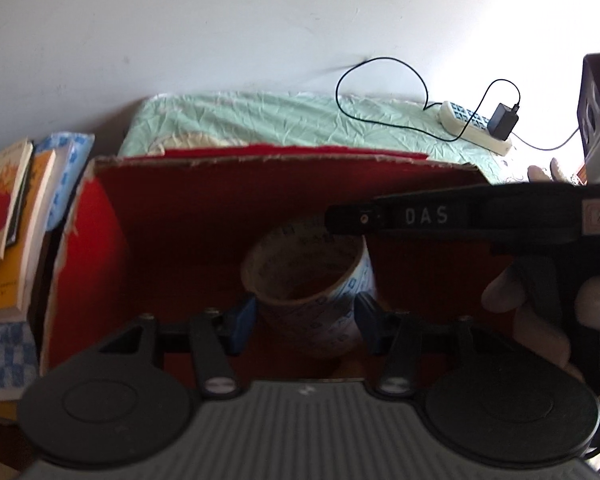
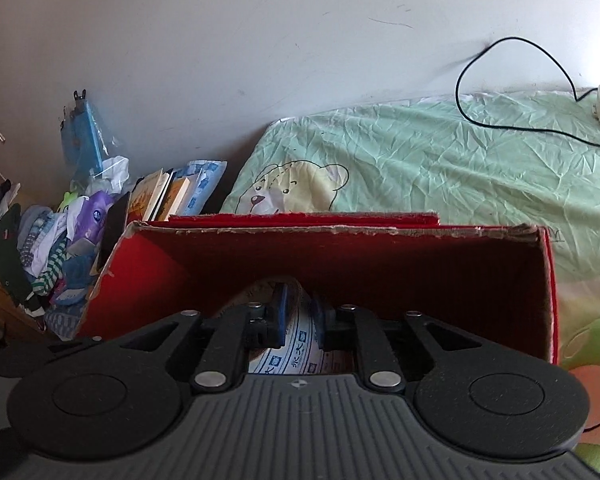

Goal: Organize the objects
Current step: 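Lift the tape roll with the right tool and carry it over the box, then lower the tape roll into the red box and open the right tool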

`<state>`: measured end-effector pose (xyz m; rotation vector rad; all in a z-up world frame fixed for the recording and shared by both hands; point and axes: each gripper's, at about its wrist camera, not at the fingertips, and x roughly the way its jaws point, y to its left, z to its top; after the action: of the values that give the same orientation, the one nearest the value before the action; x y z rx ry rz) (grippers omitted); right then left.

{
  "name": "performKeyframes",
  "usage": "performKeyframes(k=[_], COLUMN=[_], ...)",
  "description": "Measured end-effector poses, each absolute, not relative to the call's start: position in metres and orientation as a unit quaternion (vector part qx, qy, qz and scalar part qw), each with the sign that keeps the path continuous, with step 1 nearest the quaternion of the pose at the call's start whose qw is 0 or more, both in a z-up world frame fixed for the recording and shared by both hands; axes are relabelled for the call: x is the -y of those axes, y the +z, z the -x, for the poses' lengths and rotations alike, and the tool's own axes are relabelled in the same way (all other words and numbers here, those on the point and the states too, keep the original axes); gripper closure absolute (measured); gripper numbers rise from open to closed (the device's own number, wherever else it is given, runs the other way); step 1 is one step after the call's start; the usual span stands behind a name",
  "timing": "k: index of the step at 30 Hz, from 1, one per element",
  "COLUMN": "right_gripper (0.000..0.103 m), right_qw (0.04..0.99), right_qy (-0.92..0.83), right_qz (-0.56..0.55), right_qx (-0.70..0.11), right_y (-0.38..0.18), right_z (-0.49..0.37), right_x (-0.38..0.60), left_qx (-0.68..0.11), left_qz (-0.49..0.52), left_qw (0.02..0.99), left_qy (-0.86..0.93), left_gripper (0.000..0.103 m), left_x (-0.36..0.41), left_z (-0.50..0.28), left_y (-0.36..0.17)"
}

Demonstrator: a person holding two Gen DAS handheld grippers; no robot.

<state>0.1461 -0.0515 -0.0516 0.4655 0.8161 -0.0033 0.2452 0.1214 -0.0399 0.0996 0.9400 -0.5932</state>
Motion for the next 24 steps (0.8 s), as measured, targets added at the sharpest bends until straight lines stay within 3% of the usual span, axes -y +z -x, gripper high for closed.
performKeyframes(k=[8,11,13,20,24], right_gripper=[0.088,0.088,0.088,0.086,0.086], right_qw=[0.894,0.914,0.919,0.920,0.920], right_qy=[-0.016,-0.011,-0.012,-0.028,-0.029], right_qz=[-0.225,-0.224,-0.230,-0.231,-0.230], right_qx=[-0.387,-0.339,-0.320,-0.316,-0.316], right_y=[-0.053,-0.043,-0.040,-0.040,-0.040], right_z=[-0.143,-0.132,-0.128,-0.128,-0.127], right_x=[0.054,0.056,0.058,0.060,0.060], left_qx=[-0.427,-0.418,-0.413,-0.397,-0.435], left_qz=[-0.078,-0.087,-0.098,-0.130,-0.101], left_qw=[0.859,0.869,0.875,0.885,0.858], left_qy=[-0.272,-0.251,-0.232,-0.207,-0.254], left_gripper=[0.035,0.037,0.047,0.046,0.045], left_x=[-0.106,-0.105,-0.106,-0.103,-0.108], left_z=[-0.240,-0.240,-0.240,-0.237,-0.243], left_y=[-0.041,-0.041,-0.041,-0.040,-0.046])
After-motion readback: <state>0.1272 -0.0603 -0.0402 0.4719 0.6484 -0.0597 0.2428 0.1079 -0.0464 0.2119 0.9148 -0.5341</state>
